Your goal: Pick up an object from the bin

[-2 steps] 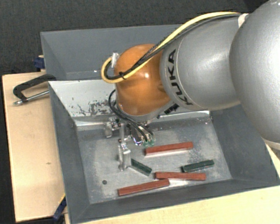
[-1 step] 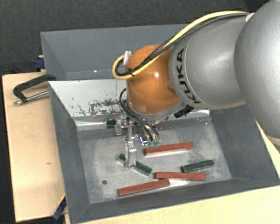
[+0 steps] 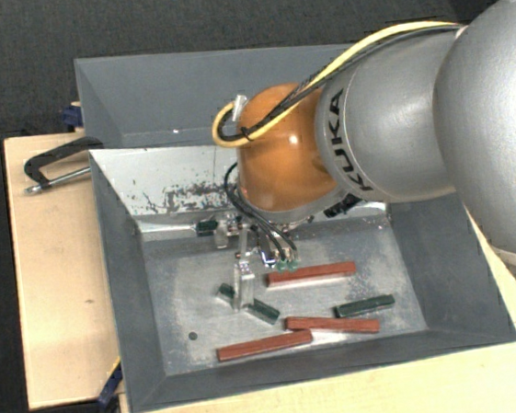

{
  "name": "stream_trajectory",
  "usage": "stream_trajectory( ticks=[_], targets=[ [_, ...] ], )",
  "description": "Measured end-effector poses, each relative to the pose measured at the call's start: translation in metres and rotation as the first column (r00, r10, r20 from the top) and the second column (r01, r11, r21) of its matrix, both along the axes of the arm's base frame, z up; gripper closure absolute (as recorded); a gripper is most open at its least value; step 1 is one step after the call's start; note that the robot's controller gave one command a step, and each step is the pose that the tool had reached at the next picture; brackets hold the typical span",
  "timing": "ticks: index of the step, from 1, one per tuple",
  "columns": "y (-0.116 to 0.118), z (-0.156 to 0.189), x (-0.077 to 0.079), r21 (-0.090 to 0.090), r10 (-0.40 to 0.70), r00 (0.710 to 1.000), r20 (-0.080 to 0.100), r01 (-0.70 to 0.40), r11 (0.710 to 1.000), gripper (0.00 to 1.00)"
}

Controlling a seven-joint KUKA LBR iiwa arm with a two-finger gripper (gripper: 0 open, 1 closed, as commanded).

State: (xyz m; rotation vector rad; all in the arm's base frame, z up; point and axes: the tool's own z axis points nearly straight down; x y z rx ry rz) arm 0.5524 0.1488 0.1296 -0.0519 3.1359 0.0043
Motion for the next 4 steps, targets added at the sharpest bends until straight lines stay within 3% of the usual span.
stream_trajectory(
  ticks=[1, 2, 3, 4],
  targets=[
    [0.009, -0.007, -0.016, -0.003, 0.161, 0.987, -0.009, -0.161, 0.987, 0.0],
    [-0.074, -0.058, -0.031, -0.002, 0.098, 0.995, -0.004, -0.098, 0.995, 1.0],
    [-0.074, -0.058, -0.031, -0.002, 0.098, 0.995, -0.004, -0.098, 0.995, 1.0],
    [-0.06, 0.093, -0.036, -0.001, 0.057, 0.998, 0.001, -0.057, 0.998, 1.0]
  ],
)
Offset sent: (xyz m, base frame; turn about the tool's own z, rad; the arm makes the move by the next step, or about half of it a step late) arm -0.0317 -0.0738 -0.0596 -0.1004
